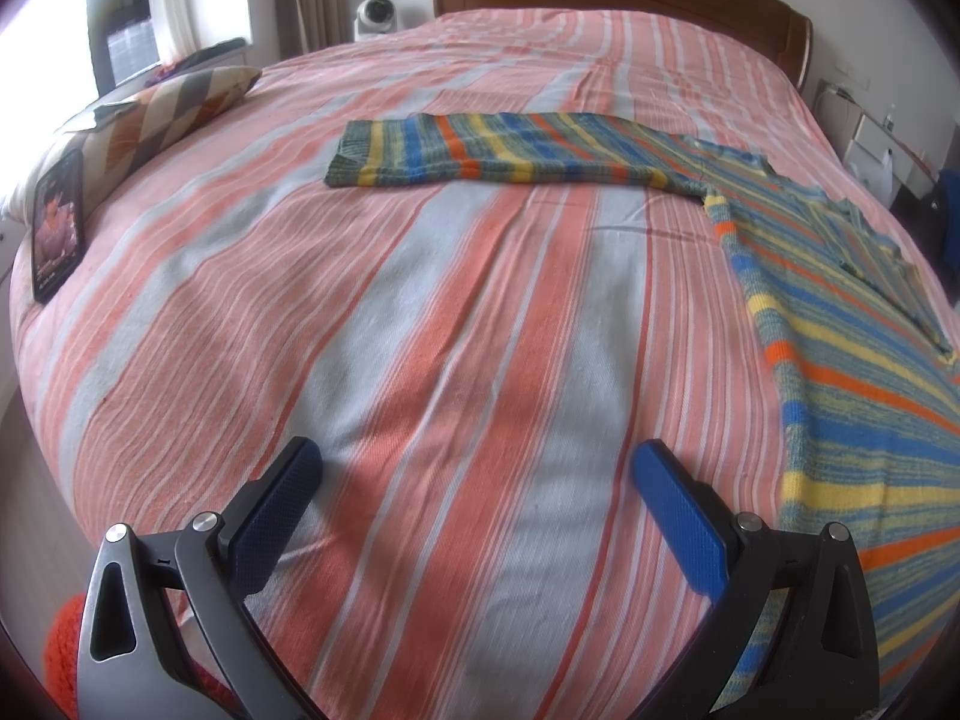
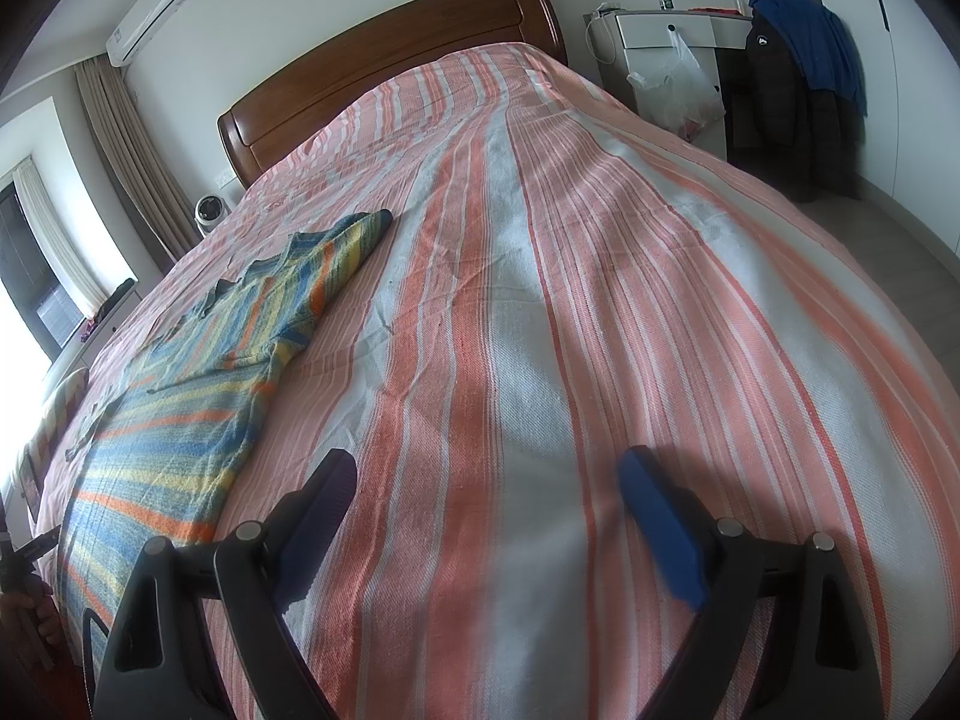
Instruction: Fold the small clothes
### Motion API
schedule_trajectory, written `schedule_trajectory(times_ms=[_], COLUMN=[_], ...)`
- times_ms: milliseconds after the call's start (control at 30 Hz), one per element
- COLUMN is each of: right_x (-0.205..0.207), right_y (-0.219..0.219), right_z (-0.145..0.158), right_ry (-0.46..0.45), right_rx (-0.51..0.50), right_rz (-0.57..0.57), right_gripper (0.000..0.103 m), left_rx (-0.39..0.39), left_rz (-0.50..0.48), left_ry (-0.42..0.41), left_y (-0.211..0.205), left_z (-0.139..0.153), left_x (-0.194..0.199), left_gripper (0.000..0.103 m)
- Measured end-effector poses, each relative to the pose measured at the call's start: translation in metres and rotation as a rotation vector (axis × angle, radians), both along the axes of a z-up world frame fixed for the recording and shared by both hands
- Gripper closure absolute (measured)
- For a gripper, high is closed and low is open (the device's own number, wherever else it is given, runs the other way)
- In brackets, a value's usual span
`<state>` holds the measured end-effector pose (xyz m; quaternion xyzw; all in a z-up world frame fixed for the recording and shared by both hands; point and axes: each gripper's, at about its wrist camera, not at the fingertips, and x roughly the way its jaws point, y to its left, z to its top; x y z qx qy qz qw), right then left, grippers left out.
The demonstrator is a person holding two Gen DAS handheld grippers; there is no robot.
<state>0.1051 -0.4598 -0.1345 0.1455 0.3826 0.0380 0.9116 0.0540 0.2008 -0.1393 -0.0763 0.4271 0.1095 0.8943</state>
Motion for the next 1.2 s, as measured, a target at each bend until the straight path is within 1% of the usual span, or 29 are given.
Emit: schedule_trajectory(times_ms=[100, 167, 233, 300, 367, 433, 467, 533, 567, 633, 667, 700, 733, 767, 833, 867, 900, 933, 1033, 1067, 1100, 1133, 1167, 1200], right_x=[0.0, 0.0, 0.0, 0.0, 0.0, 0.0, 0.0, -0.001, -0.001, -0.001, -0.001, -0.001, -0.001, -0.001, -0.001, 0.0, -0.001, -0.001, -0.001, -0.001, -0.001, 0.0, 0.0, 0.0], right_y=[0.0, 0.0, 0.001, 0.0, 0.0, 0.0, 0.0, 0.0, 0.0, 0.0, 0.0, 0.0, 0.001, 0.001, 0.001, 0.002, 0.001, 0.002, 0.001, 0.002, 0.002, 0.002, 0.002, 0.002], right_z=[0.0, 0.0, 0.0, -0.001, 0.0, 0.0, 0.0, 0.0, 0.001, 0.001, 0.001, 0.001, 0.001, 0.001, 0.001, 0.001, 0.001, 0.001, 0.001, 0.001, 0.001, 0.001, 0.001, 0.001], right_ry=[0.0, 0.0, 0.001, 0.0, -0.001, -0.001, -0.002, -0.003, -0.004, -0.005, -0.004, -0.004, -0.003, -0.002, 0.0, 0.0, -0.001, -0.002, -0.001, -0.002, -0.003, -0.004, -0.006, -0.007], right_rx=[0.001, 0.001, -0.001, -0.001, 0.002, 0.005, 0.006, 0.006, 0.006, 0.004, 0.004, 0.002, 0.001, -0.001, -0.004, -0.004, -0.003, -0.002, -0.003, -0.003, -0.004, -0.004, -0.003, -0.002], right_rz=[0.0, 0.0, 0.0, 0.0, 0.0, 0.001, 0.002, 0.003, 0.003, 0.002, 0.002, 0.001, 0.001, 0.001, 0.001, 0.001, 0.001, 0.001, 0.001, 0.001, 0.001, 0.001, 0.001, 0.001], right_gripper=[0.014, 0.014, 0.014, 0.014, 0.014, 0.014, 0.014, 0.013, 0.013, 0.013, 0.013, 0.013, 0.013, 0.013, 0.013, 0.013, 0.013, 0.013, 0.013, 0.013, 0.013, 0.013, 0.013, 0.013], left_rx=[-0.005, -0.024, -0.079, -0.159, -0.221, -0.26, -0.268, -0.249, -0.221, -0.176, -0.168, -0.184, -0.207, -0.208, -0.155, -0.156, -0.172, -0.162, -0.101, -0.084, -0.083, -0.083, -0.079, -0.073], left_rz=[-0.004, -0.014, -0.037, -0.044, -0.02, 0.012, 0.052, 0.105, 0.137, 0.166, 0.171, 0.164, 0.156, 0.155, 0.152, 0.136, 0.135, 0.138, 0.052, -0.002, -0.048, -0.083, -0.154, -0.199], left_ry=[0.006, 0.028, 0.016, -0.03, -0.061, -0.065, -0.054, -0.012, 0.045, 0.105, 0.138, 0.163, 0.187, 0.202, 0.19, 0.195, 0.196, 0.184, 0.074, 0.017, -0.025, -0.05, -0.091, -0.114], left_y=[0.001, 0.002, 0.008, 0.023, 0.047, 0.072, 0.092, 0.116, 0.13, 0.139, 0.141, 0.141, 0.142, 0.14, 0.131, 0.127, 0.122, 0.121, 0.087, 0.064, 0.044, 0.03, -0.001, -0.02], left_z=[0.001, 0.007, 0.02, 0.041, 0.06, 0.069, 0.071, 0.065, 0.055, 0.041, 0.032, 0.025, 0.02, 0.015, 0.015, 0.015, 0.018, 0.024, 0.074, 0.1, 0.12, 0.132, 0.153, 0.165], left_x=[0.0, -0.001, -0.003, -0.001, 0.011, 0.03, 0.05, 0.081, 0.107, 0.133, 0.149, 0.158, 0.166, 0.173, 0.181, 0.186, 0.189, 0.19, 0.195, 0.196, 0.196, 0.197, 0.199, 0.202], left_gripper=[0.0, 0.001, 0.001, 0.001, 0.001, 0.001, 0.001, 0.001, 0.001, 0.005, 0.009, 0.018, 0.023, 0.028, 0.073, 0.098, 0.1, 0.1, 0.101, 0.101, 0.101, 0.101, 0.101, 0.101])
